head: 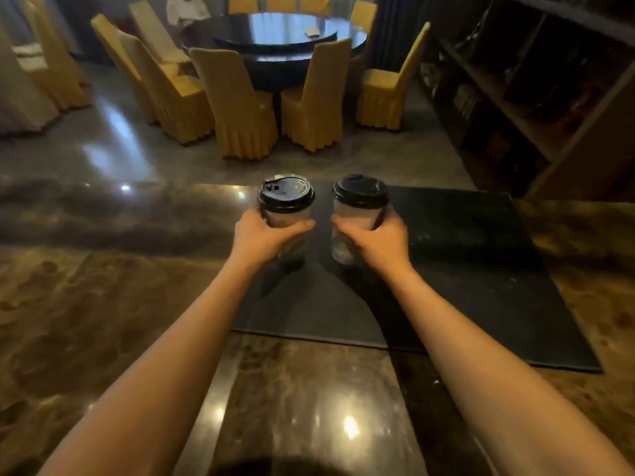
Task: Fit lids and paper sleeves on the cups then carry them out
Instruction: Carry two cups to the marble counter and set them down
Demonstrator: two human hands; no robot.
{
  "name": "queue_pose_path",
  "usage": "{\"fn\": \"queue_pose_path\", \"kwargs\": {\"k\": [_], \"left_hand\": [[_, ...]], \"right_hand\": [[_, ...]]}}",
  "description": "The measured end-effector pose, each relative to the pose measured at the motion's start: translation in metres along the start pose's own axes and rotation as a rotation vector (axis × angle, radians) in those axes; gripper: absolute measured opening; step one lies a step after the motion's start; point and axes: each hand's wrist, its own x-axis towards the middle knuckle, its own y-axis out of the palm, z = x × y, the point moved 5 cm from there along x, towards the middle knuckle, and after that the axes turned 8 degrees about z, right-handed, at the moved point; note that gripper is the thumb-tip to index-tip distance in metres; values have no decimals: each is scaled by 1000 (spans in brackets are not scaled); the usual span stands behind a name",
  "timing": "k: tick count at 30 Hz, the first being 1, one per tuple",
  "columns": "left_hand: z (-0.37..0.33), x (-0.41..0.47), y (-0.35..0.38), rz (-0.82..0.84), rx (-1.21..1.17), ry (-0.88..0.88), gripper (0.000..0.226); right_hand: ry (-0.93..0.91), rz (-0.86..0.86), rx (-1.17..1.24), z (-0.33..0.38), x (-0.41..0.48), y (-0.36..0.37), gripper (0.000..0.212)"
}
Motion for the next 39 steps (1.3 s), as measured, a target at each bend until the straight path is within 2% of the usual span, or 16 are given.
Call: {"fn": "queue_pose_path", "kwargs": {"k": [5, 8, 14, 17, 20, 22, 25, 28, 32, 35, 39], "left_hand": [[5, 70, 12, -58, 57, -1, 82], [10, 94, 15, -94, 78, 117, 89], [30, 111, 20, -67, 13, 112, 91], [43, 111, 24, -1, 97, 21, 81], [47, 98, 28, 79, 179, -120, 75], [44, 81, 30, 95, 216, -186, 73], [34, 46, 33, 170, 354, -210, 91], [24, 4, 38, 277, 541, -127, 89], [5, -57, 56, 384, 942, 75, 88], [-18, -108, 78, 451, 1029, 212, 88], [-54, -189, 116, 524, 1072, 433, 90]], "right_hand": [[-39, -71, -178, -6, 68, 19, 84], [-81, -106, -176, -15, 87, 23, 84], [-84, -88, -149, -24, 97, 28, 83], [23, 1, -194, -35, 96, 30, 90], [168, 131, -235, -47, 90, 32, 113], [230, 160, -276, -45, 81, 30, 123], [310, 158, -382, -37, 55, 18, 122], [350, 182, -511, -32, 12, 2, 114], [291, 113, -824, -23, -66, -35, 101], [308, 100, -990, -20, -136, -64, 96], [375, -55, -1068, -10, -239, -114, 93]]}}
